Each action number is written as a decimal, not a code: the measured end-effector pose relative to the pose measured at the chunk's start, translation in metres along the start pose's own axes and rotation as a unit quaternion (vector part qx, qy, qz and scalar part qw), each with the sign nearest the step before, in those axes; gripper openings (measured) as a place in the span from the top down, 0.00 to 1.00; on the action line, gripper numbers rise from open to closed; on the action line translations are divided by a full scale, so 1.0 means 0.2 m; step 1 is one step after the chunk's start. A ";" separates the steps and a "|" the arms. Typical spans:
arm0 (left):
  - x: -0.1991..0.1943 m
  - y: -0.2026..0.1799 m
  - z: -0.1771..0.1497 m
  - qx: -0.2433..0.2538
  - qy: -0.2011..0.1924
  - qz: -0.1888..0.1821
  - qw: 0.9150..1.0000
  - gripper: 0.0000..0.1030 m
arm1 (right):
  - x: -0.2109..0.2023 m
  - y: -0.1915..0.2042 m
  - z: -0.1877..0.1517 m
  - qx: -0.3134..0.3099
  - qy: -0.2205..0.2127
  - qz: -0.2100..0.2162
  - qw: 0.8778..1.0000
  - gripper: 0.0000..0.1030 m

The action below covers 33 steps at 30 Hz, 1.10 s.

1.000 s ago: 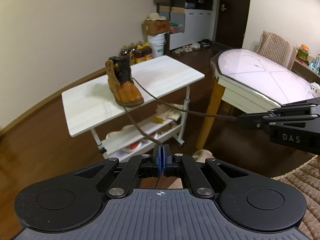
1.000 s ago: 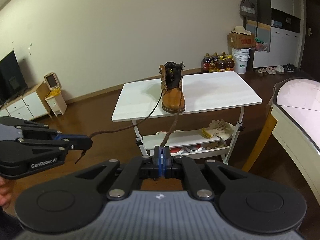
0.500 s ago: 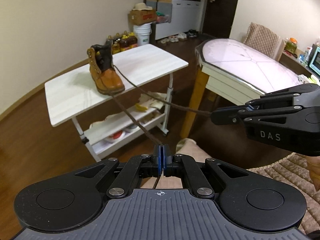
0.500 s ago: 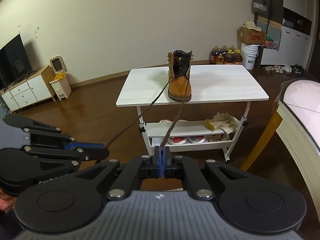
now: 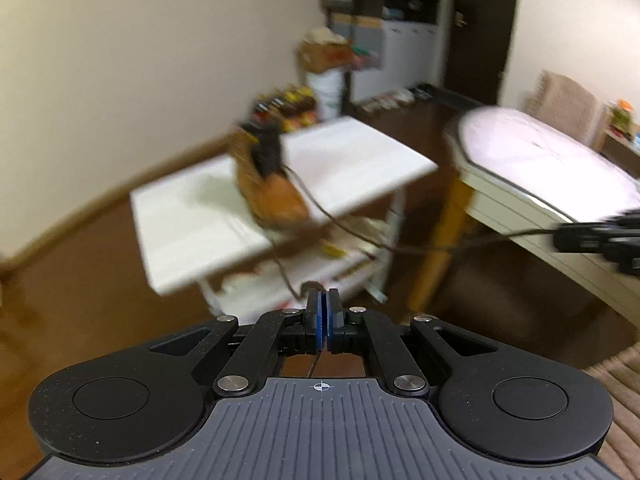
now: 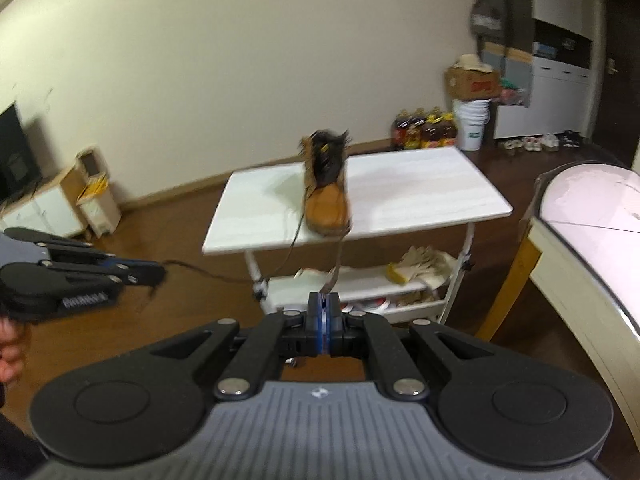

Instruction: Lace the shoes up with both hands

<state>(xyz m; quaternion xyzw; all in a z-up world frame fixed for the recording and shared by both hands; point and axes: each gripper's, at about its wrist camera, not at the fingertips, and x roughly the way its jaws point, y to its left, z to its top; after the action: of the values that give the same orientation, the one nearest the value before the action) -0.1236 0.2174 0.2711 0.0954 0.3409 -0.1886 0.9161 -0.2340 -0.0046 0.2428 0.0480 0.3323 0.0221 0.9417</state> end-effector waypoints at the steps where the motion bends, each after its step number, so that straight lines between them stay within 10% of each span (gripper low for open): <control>1: 0.03 0.07 0.05 -0.001 -0.011 0.015 1.000 0.98 | 0.01 -0.03 0.04 0.005 -0.010 -0.010 1.000 0.98; 10: 0.45 0.71 0.59 0.018 -0.081 0.093 0.992 0.98 | 0.31 -0.20 0.56 0.012 -0.108 -0.129 0.986 0.98; 17: 1.10 1.04 0.92 0.074 -0.031 0.035 0.996 0.98 | 0.81 -0.06 1.09 -0.008 -0.173 -0.203 0.964 0.98; 25: 1.80 1.16 0.77 0.116 0.165 -0.091 0.975 0.92 | 1.65 0.14 1.06 0.034 -0.052 -0.126 0.990 0.98; 33: 1.88 1.15 0.62 0.123 0.232 -0.164 0.951 0.89 | 2.14 0.19 0.82 0.087 0.068 -0.069 0.992 0.98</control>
<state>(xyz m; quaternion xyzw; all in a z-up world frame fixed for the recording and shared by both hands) 0.3057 0.2828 0.1257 0.1911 0.5294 -0.3490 0.7493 0.2015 0.0520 0.1062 0.1049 0.3985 -0.0685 0.9086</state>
